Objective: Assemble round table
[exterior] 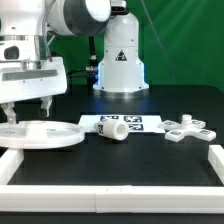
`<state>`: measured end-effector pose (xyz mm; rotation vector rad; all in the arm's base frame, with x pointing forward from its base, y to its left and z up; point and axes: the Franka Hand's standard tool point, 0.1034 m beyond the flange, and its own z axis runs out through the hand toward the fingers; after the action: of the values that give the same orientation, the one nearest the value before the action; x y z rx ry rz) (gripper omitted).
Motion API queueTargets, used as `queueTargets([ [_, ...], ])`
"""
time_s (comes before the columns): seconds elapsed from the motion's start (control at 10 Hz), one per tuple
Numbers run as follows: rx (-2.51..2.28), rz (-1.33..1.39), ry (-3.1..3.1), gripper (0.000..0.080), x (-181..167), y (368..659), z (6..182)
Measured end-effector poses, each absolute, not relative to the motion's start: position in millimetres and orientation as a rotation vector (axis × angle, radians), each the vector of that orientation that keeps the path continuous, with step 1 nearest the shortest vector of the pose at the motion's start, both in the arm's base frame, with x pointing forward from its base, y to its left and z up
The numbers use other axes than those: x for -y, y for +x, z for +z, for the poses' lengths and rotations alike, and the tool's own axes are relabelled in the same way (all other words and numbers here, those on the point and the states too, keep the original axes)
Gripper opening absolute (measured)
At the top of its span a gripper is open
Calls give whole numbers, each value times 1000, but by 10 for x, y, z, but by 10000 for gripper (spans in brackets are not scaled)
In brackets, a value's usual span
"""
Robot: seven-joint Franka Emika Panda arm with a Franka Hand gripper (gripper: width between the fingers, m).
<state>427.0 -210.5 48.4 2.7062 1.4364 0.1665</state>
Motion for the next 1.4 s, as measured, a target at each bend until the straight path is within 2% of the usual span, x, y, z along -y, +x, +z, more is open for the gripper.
queueTargets([
  [0.4, -1382, 146, 2762, 649, 1966, 4325, 353],
  [0.6, -1384, 137, 2768, 649, 2011, 4333, 271],
  [0.9, -1365, 135, 2780, 626, 2037, 4314, 257],
  [1.0, -1363, 134, 2780, 439, 2039, 4313, 256],
  [1.3, -1360, 135, 2783, 405, 2033, 4324, 272],
  [1.4, -1381, 129, 2793, 405, 1961, 4416, 428],
])
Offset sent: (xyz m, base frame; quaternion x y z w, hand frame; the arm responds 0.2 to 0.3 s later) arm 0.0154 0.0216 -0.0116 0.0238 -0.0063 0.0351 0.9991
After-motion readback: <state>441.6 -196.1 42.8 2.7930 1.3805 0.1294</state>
